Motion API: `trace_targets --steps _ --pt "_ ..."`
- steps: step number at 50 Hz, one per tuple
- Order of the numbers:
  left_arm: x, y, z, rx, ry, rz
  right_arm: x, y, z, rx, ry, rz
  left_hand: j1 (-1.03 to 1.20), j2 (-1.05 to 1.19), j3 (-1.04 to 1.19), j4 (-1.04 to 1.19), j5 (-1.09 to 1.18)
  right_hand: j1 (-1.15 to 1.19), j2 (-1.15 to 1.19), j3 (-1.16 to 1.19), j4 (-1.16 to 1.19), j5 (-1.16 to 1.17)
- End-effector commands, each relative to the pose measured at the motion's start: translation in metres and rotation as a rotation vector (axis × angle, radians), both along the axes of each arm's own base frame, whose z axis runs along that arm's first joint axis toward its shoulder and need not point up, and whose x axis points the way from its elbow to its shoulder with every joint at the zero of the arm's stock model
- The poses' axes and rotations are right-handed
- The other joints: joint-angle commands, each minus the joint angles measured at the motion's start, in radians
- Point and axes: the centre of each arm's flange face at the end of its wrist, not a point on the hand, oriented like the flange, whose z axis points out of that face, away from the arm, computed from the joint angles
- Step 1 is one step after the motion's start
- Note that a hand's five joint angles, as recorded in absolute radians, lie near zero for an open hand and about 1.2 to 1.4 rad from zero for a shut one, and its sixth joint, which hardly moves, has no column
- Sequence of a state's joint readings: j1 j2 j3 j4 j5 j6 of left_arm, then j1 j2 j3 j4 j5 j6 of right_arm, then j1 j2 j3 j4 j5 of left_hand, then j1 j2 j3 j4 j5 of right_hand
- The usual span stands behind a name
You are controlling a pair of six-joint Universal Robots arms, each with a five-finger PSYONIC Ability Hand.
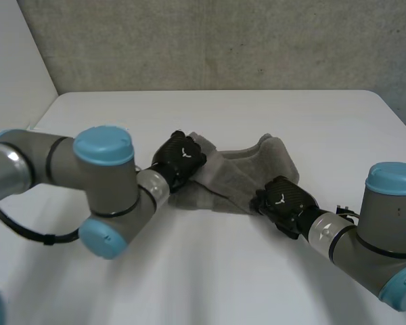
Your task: Fold the towel.
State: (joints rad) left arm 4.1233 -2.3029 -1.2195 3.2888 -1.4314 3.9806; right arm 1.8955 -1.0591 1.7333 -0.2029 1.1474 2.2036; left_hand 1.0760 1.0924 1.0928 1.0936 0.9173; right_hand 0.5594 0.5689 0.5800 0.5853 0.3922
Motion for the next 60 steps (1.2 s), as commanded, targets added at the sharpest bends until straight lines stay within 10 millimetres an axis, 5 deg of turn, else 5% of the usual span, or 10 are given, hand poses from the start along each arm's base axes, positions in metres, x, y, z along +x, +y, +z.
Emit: trace_targets --steps 1,10,18,30,43,50,60 --pt "0.013 0.025 0.001 -0.013 0.045 -0.001 0.001 -0.006 0.006 0.032 -0.061 -0.05 0.007 -0.01 -0.01 -0.011 -0.009 -0.069 -0.079 -0.09 -0.095 -0.077" --pt "0.026 0.036 0.006 -0.013 0.144 0.092 0.001 -0.014 0.019 0.082 -0.172 -0.117 -0.208 -0.224 -0.225 -0.225 -0.224 -0.119 -0.129 -0.14 -0.145 -0.127" --pt "0.032 0.023 0.014 -0.048 0.251 0.195 -0.01 -0.031 0.029 0.119 -0.271 -0.207 -0.704 -0.72 -0.721 -0.722 -0.72 -0.072 -0.082 -0.093 -0.098 -0.08" --pt "0.035 0.031 -0.018 0.043 0.228 0.205 -0.018 -0.04 0.032 0.123 -0.302 -0.319 -0.871 -0.888 -0.888 -0.889 -0.887 -0.069 -0.079 -0.09 -0.095 -0.077" --pt "0.022 0.019 -0.033 0.055 0.224 0.173 -0.019 -0.042 0.026 0.146 -0.315 -0.361 -0.713 -0.729 -0.73 -0.73 -0.729 -0.028 -0.038 -0.049 -0.054 -0.036" --pt "0.018 0.013 -0.036 0.055 0.225 0.166 -0.019 -0.046 0.023 0.147 -0.309 -0.38 -0.332 -0.348 -0.349 -0.35 -0.348 0.001 -0.008 -0.019 -0.025 -0.006" --pt "0.028 0.033 -0.03 0.089 0.2 0.165 -0.008 -0.081 0.085 0.139 -0.474 -0.373 -0.082 -0.098 -0.099 -0.1 -0.098 -0.043 -0.052 -0.063 -0.069 -0.05"
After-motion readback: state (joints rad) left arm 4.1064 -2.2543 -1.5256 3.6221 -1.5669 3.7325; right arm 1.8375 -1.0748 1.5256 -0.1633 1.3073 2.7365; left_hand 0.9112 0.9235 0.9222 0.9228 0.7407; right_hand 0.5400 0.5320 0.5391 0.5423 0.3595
